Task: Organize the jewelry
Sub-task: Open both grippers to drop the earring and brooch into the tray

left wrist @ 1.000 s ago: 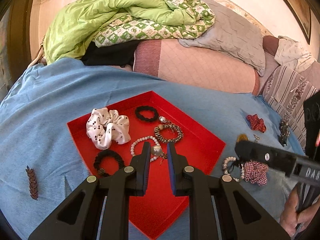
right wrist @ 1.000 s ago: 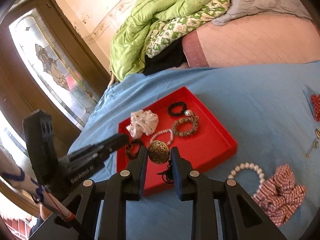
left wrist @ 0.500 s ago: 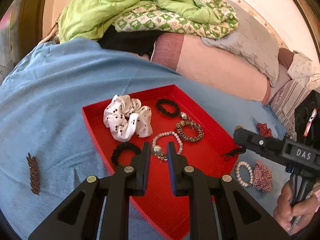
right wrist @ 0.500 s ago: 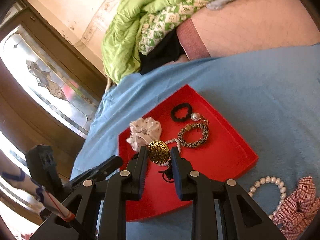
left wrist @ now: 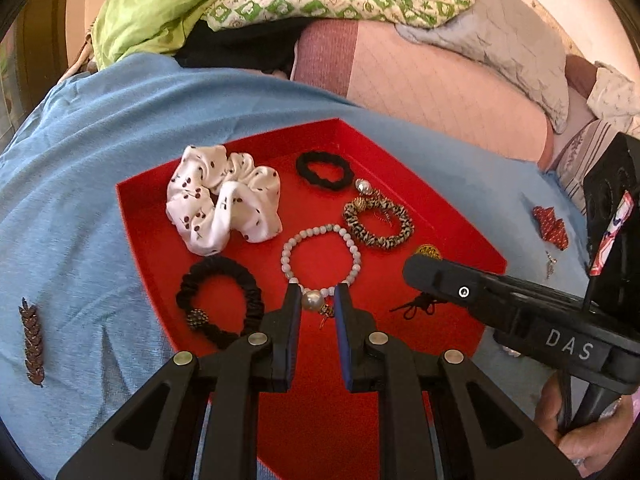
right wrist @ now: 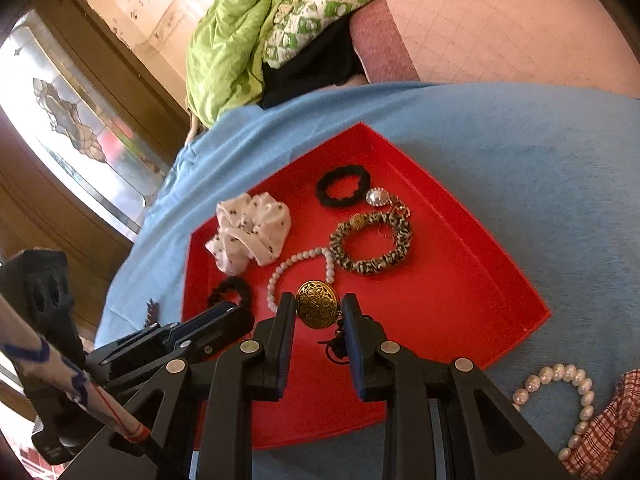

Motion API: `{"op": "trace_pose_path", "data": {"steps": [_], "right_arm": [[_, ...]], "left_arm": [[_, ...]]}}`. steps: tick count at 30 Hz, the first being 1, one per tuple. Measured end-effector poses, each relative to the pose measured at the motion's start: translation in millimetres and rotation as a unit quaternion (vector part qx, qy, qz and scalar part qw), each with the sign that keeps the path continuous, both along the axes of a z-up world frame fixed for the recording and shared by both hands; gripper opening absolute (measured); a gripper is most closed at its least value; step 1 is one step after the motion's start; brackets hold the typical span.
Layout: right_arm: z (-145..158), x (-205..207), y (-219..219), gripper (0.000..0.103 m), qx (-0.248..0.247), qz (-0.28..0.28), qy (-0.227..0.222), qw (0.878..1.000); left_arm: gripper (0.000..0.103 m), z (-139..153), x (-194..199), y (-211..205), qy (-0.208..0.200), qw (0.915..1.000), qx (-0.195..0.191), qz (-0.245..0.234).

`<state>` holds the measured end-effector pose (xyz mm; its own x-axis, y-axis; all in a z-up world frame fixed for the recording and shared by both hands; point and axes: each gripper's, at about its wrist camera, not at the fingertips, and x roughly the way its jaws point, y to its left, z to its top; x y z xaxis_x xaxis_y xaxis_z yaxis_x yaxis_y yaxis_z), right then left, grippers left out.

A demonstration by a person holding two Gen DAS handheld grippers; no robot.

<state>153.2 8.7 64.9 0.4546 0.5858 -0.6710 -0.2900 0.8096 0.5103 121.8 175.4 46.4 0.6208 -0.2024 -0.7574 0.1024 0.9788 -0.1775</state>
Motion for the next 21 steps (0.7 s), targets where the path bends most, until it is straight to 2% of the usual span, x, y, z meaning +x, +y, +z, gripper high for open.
{"op": "trace_pose_path", "data": {"steps": [9, 21], "right_arm": [[-5.2, 4.2, -1.7, 0.027, -0.019, -0.012, -0.001, 1.0], [-1.5, 2.2, -2.2, 0.027, -0.017, -0.013, -0.003, 1.0]], "left_arm": [[0.016, -9.6, 3.0, -1.5, 0.007, 0.9994, 0.033, 0.006], [0.016, -9.8, 3.3, -3.1, 0.009, 0.9994, 0.033, 0.004]]}}
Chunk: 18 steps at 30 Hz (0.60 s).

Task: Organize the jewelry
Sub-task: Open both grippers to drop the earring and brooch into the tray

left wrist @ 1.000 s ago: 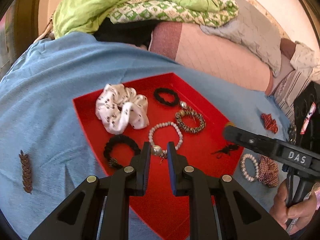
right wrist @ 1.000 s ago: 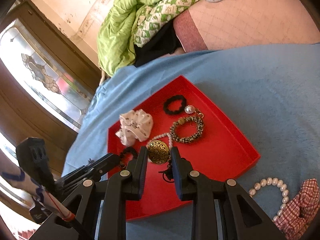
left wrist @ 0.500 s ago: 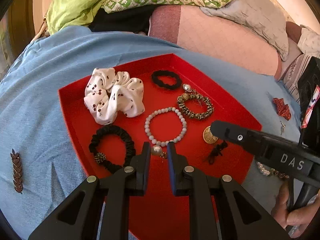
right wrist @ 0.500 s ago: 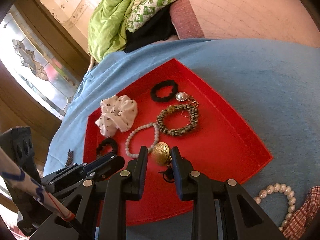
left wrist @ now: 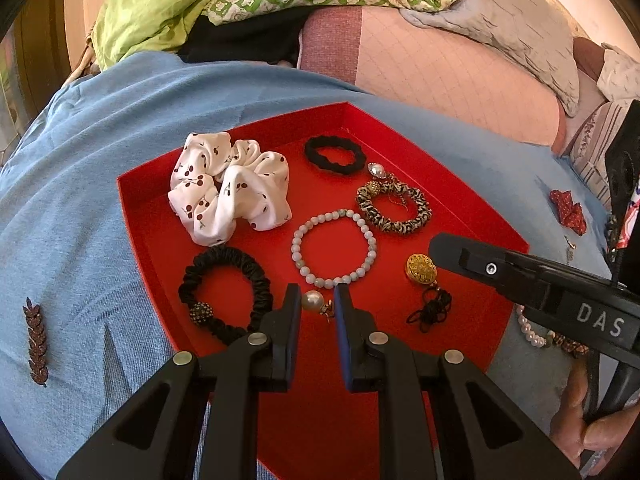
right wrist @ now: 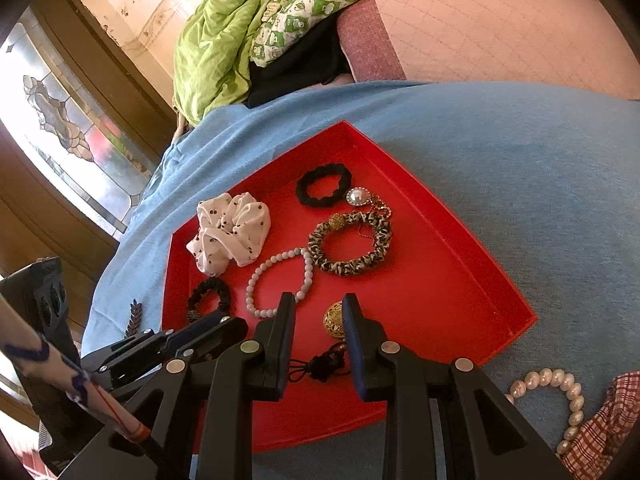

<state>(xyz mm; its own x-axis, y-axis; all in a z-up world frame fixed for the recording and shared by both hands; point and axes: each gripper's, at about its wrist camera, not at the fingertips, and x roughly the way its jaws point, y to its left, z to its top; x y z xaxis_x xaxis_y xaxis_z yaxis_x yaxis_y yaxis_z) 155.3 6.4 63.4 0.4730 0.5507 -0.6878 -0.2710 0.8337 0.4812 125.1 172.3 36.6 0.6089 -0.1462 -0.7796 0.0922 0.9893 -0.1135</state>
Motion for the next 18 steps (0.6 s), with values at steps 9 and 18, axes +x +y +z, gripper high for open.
{"op": "trace_pose_path", "data": {"steps": [9, 18], "right_arm": [[9, -2, -5, 0.031, 0.003, -0.004, -0.007, 1.0], [17, -6, -11, 0.036, 0.008, -0.006, -0.013, 1.0]], "left_arm": [[0.016, 0, 0, -1, 0.001, 1.0, -0.002, 0.003], [0.024, 6, -1, 0, -0.008, 0.9999, -0.006, 0.008]]}}
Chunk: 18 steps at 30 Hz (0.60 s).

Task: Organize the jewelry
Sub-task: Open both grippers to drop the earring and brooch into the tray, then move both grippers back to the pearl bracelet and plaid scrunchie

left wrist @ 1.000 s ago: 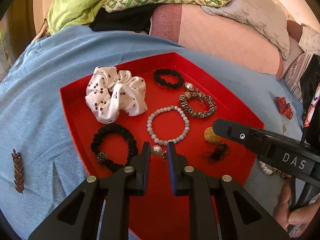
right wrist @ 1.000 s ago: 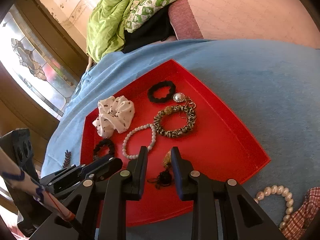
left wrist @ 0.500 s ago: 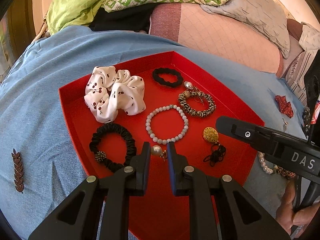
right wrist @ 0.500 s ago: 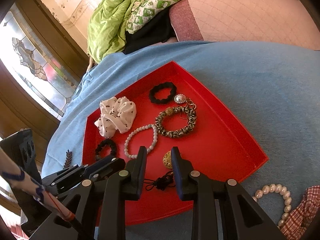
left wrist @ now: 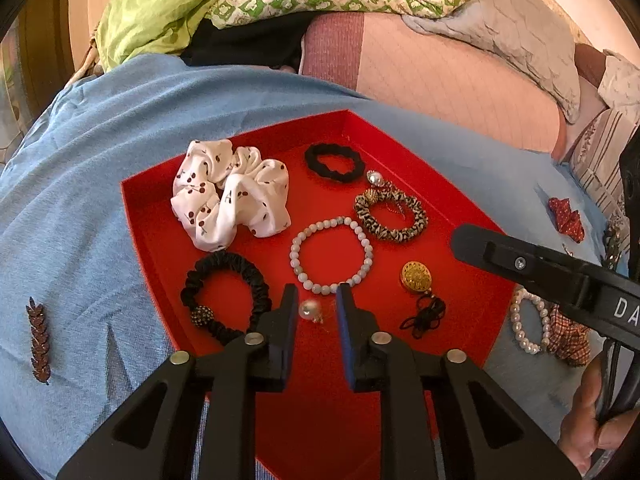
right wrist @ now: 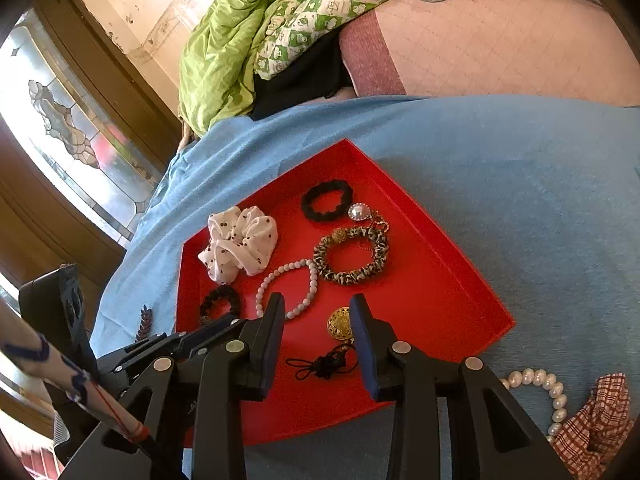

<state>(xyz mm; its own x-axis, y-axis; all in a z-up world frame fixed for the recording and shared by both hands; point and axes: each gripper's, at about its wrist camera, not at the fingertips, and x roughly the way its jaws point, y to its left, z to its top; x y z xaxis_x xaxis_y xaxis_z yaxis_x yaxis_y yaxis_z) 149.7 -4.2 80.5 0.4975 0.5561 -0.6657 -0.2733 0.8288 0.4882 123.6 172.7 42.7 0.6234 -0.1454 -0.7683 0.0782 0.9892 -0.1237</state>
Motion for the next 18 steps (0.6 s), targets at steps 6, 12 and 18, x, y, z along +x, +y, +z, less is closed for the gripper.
{"op": "trace_pose_path", "data": {"steps": [6, 12, 18], "right_arm": [[5, -2, -2, 0.037, 0.003, 0.0, -0.002, 1.0], [7, -4, -5, 0.038, 0.003, -0.004, -0.003, 1.0], [8, -6, -10, 0.039, 0.0, -0.009, -0.001, 1.0]], "left_arm": [[0.031, 8, -3, 0, -0.013, 0.9999, -0.004, 0.004], [0.038, 16, -6, -3, -0.029, 0.9995, 0.004, 0.009], [0.04, 19, -10, -10, -0.033, 0.9993, 0.015, 0.005]]}}
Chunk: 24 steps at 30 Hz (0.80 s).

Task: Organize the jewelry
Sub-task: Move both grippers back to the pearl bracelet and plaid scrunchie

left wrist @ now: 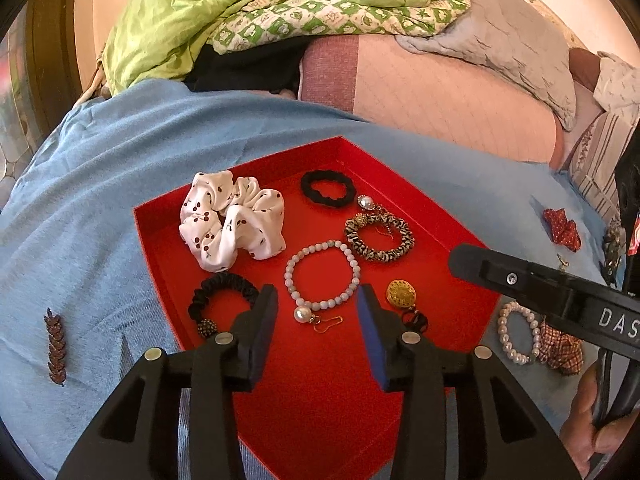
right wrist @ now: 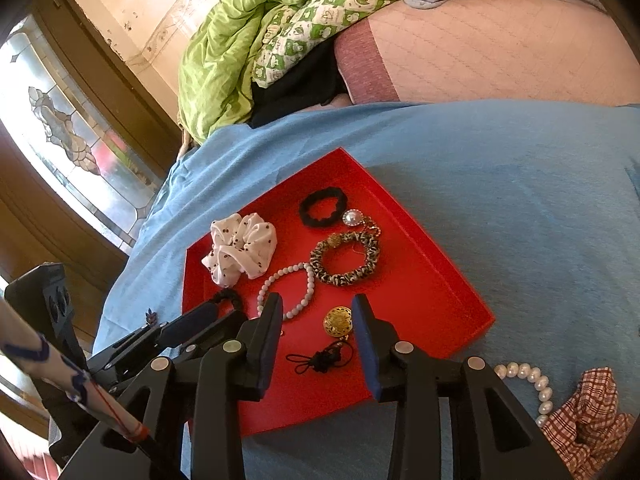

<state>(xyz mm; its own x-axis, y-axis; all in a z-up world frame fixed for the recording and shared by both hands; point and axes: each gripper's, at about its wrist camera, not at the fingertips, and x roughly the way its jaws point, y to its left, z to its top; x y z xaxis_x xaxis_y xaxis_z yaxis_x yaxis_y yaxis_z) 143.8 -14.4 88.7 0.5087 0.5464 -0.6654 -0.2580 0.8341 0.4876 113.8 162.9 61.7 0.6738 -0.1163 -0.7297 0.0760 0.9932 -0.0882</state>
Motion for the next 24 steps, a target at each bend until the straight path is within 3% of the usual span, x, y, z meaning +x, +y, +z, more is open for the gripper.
{"op": "trace_pose_path", "data": {"steps": [14, 24], "right_arm": [[8, -19, -26, 0.04, -0.015, -0.024, 0.007, 1.0], [19, -64, -90, 0.04, -0.01, -0.069, 0.022, 0.997]], "left_arm": [[0.046, 16, -20, -19, -0.029, 0.9991, 0.03, -0.007], [0.048, 20, -43, -56, -0.039, 0.9977, 0.033, -0.043]]}}
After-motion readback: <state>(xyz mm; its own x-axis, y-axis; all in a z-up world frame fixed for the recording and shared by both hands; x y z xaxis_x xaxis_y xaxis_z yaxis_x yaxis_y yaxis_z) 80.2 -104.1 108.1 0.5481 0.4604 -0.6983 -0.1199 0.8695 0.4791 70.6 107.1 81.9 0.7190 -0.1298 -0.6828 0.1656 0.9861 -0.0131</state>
